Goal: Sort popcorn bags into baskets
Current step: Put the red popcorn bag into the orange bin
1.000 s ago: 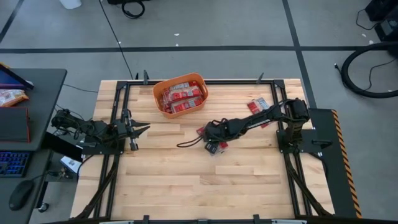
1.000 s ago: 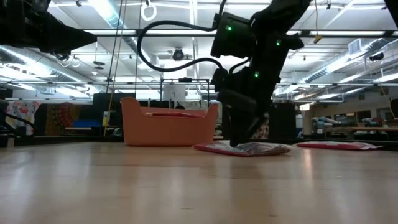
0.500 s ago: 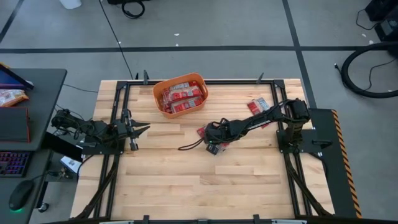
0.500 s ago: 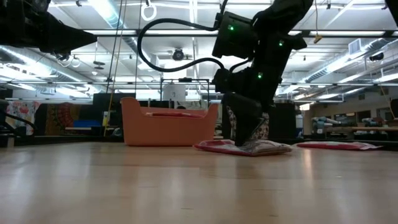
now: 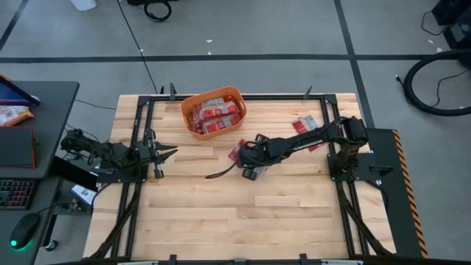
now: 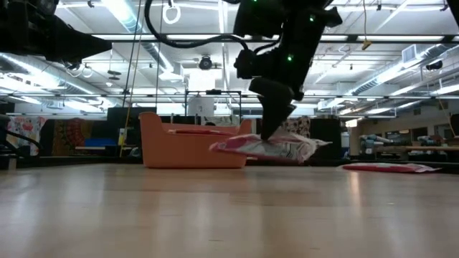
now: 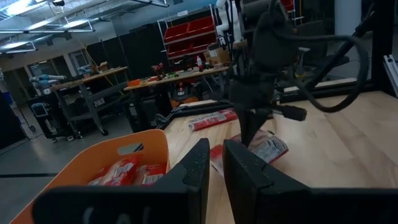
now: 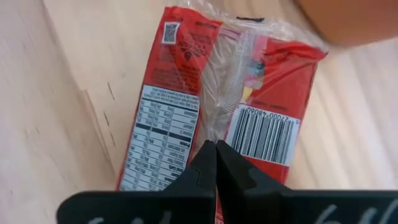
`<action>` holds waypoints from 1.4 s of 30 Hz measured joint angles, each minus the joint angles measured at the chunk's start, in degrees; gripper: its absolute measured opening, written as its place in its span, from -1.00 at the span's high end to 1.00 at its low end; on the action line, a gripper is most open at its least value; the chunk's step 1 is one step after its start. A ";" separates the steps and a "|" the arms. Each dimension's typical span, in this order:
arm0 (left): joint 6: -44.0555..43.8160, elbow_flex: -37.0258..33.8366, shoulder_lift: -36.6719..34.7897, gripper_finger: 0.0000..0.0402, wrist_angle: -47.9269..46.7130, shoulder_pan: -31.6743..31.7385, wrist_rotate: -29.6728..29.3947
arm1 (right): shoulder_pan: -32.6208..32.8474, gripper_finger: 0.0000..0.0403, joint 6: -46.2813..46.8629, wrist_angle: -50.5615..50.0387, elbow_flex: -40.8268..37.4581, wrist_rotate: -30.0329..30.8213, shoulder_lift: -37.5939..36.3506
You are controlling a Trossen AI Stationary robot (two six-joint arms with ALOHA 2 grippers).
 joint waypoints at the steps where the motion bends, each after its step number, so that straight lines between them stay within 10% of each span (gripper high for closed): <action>1: 0.04 0.00 0.00 0.75 -0.02 0.00 -0.01 | 0.17 0.99 -0.73 -0.68 0.45 0.68 0.00; 20: 0.04 0.00 0.00 0.75 -0.09 0.00 -0.02 | -4.56 0.99 -34.85 5.90 14.77 9.22 0.16; 42: 0.58 0.00 0.35 0.75 -0.10 0.00 -1.67 | -25.18 0.96 -74.31 10.53 37.97 -12.91 18.90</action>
